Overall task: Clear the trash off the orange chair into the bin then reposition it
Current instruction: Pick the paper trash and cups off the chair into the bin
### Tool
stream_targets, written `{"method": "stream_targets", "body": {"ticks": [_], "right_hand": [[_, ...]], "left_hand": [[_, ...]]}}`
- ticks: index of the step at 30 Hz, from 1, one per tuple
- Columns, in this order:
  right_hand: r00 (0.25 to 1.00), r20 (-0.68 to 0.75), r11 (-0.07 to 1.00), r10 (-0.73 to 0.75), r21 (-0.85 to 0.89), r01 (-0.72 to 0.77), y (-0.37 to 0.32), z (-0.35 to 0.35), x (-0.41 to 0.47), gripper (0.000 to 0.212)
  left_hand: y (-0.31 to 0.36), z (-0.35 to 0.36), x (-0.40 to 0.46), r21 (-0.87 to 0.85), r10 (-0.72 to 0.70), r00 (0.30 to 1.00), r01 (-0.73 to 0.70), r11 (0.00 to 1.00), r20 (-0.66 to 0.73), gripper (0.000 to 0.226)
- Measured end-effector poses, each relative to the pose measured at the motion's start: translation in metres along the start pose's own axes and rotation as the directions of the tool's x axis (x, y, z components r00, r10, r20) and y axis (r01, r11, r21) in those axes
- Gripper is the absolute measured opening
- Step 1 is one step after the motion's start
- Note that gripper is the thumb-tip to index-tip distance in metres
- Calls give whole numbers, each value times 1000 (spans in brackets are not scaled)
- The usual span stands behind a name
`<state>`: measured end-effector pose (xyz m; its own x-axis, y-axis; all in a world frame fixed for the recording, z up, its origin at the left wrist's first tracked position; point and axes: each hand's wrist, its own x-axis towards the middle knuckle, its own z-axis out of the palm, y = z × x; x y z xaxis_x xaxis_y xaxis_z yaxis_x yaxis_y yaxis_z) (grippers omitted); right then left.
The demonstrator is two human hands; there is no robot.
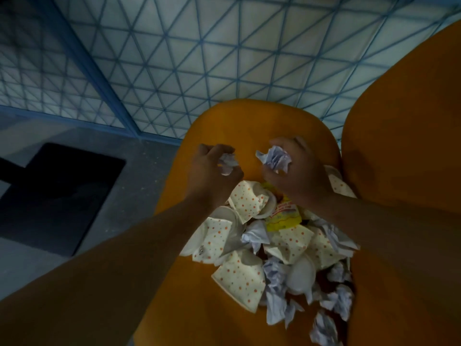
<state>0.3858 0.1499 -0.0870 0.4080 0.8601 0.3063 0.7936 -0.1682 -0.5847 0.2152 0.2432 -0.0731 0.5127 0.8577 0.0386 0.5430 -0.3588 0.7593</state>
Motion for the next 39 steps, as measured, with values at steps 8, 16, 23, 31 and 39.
{"method": "stream_targets", "body": {"ticks": [8, 16, 23, 31, 39], "right_hand": [[996, -1, 991, -86, 106, 85, -106, -2, -85, 41], [983, 171, 996, -71, 70, 60, -210, 0, -231, 42], [944, 313, 985, -101, 165, 51, -258, 26, -350, 32], [850, 526, 985, -26, 158, -67, -232, 117, -481, 47], [703, 700, 941, 125, 141, -308, -184, 158, -555, 74]], "left_hand": [[-15, -76, -106, 50, 81, 996, -79, 996, -32, 39], [-40, -142, -259, 102, -64, 996, 71, 992, -63, 38], [-95, -147, -389, 24, -206, 978, 206, 978, -23, 39], [-147, -123, -500, 26, -228, 969, 231, 973, -96, 40], [-198, -69, -549, -16, -282, 957, 281, 959, -70, 47]]}}
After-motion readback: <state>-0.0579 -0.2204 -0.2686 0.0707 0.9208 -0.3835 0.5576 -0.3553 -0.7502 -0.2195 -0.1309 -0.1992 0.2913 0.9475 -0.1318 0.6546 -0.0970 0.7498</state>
